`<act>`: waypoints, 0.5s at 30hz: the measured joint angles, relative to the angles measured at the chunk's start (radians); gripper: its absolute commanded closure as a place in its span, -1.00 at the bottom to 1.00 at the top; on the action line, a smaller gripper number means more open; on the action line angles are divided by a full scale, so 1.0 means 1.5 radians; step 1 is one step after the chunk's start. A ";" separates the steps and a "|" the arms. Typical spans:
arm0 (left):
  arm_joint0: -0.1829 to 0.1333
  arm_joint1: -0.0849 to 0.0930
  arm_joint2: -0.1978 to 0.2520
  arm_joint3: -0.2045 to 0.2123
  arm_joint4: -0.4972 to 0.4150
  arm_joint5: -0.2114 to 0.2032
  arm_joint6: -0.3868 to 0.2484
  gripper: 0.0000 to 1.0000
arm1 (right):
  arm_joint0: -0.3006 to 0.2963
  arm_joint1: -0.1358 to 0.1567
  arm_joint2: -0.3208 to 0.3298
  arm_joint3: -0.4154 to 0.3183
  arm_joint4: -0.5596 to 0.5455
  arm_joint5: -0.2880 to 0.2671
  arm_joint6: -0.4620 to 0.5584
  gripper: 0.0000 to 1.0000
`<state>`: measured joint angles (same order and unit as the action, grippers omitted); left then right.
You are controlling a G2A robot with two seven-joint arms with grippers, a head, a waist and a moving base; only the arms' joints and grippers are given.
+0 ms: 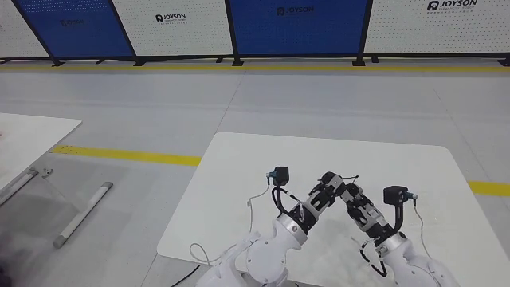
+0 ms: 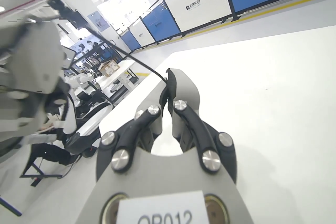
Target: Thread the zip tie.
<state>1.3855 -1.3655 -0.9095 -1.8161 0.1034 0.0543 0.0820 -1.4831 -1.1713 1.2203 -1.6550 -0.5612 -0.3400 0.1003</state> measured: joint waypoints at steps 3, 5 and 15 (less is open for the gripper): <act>-0.007 -0.001 -0.019 0.019 -0.017 0.004 0.015 1.00 | -0.027 0.009 0.027 -0.027 0.030 0.000 -0.023 -1.00; -0.008 -0.001 -0.032 0.030 -0.022 0.005 0.024 1.00 | -0.049 0.017 0.045 -0.051 0.051 0.000 -0.043 -1.00; -0.003 -0.003 -0.080 0.111 -0.054 -0.008 0.082 1.00 | -0.133 0.047 0.124 -0.123 0.147 0.000 -0.129 -1.00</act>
<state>1.3804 -1.3695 -1.0288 -1.6492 0.0229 0.0421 0.2044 -1.6831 -1.1007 1.4059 -1.8402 -0.3406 -0.3400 -0.0935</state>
